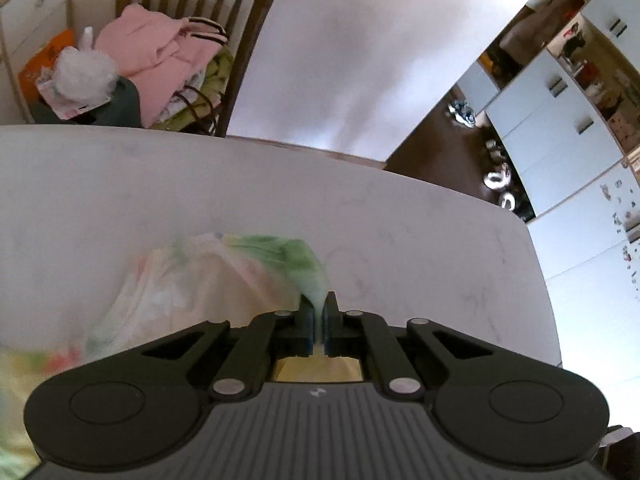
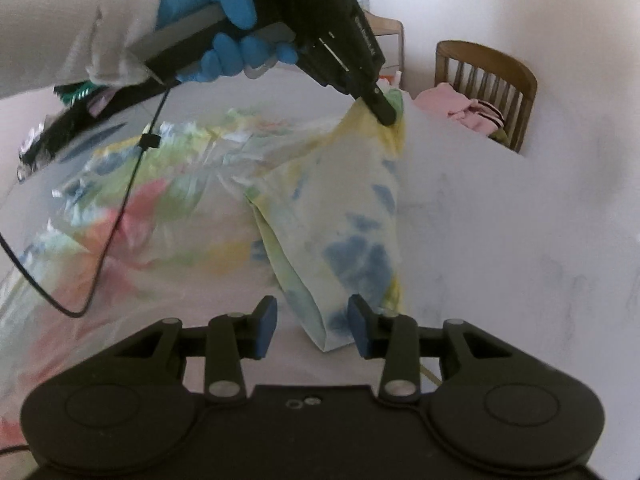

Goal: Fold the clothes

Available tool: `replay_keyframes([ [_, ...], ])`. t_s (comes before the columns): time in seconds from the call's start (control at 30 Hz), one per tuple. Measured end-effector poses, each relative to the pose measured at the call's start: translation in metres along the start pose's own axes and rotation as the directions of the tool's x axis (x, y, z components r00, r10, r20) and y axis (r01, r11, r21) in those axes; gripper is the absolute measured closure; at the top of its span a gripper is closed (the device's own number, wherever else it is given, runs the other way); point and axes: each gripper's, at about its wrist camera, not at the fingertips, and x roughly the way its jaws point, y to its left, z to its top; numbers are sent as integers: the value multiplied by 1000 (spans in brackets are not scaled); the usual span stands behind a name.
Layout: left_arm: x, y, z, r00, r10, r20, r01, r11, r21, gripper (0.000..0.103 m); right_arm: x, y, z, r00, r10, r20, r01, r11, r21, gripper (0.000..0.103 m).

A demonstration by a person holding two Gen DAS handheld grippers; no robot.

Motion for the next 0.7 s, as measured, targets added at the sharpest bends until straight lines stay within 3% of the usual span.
replay_keyframes([
  [0.13,16,8,8,1000,0,-20,-1,1000,-24,99,1,1,-4,1000,-14,-5,14,1000,-3,0],
  [0.3,35,6,6,998,56,-23,-56,998,-10,98,-2,5,-7,999,-40,-23,39,999,-22,0],
  [0.5,13,5,4,999,36,-33,-37,999,-3,92,-17,-4,-9,999,-45,-6,45,998,53,0],
  [0.57,-6,4,-3,1000,21,-17,-21,1000,22,70,-24,-9,-10,998,-55,17,54,996,68,0],
  [0.6,-17,3,-9,1000,25,0,-25,999,29,45,-26,-10,-10,998,-64,26,62,996,71,0],
  [0.63,-27,2,-17,1000,21,17,-22,999,34,30,-29,-12,-9,997,-71,35,68,995,75,0],
  [0.7,-42,-4,-34,999,-9,44,7,999,35,31,-32,-16,-5,995,-67,70,60,993,100,0],
])
